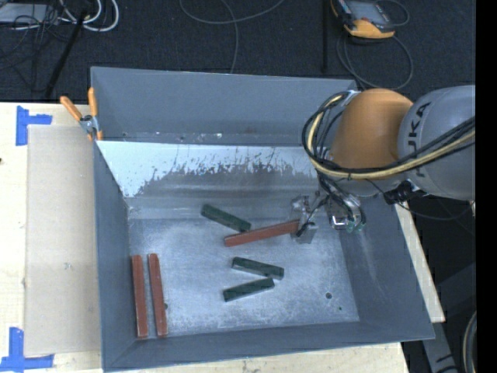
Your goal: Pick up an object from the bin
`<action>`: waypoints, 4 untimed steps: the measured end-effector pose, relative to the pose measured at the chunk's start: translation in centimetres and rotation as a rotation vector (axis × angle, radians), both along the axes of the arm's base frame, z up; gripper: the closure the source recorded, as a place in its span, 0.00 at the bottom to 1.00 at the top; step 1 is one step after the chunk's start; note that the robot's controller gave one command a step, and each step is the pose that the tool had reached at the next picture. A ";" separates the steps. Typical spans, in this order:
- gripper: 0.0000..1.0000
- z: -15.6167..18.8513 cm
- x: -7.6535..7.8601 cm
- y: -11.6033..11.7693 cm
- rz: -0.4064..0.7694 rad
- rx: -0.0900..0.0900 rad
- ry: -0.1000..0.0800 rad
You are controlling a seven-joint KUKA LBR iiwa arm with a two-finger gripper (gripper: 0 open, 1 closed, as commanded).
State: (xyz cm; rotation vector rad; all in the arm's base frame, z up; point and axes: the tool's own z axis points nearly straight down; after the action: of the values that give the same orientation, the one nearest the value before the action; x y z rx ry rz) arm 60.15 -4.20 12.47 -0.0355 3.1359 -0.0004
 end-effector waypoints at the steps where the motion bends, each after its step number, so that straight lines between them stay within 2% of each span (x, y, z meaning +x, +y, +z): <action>1: 1.00 -0.3 -0.1 0.0 0.001 0.000 0.005; 2: 1.00 1.3 0.2 0.2 0.007 0.000 0.002; 3: 1.00 2.1 0.1 5.2 0.018 0.003 0.003; 4: 1.00 9.7 -1.6 10.1 0.608 -0.001 0.000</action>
Offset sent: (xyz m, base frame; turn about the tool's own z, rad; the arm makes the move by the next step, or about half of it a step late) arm 0.0000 0.0000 0.0000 0.0000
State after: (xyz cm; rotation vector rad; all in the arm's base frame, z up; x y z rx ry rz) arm 58.58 5.94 22.18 -0.9721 2.9814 0.0006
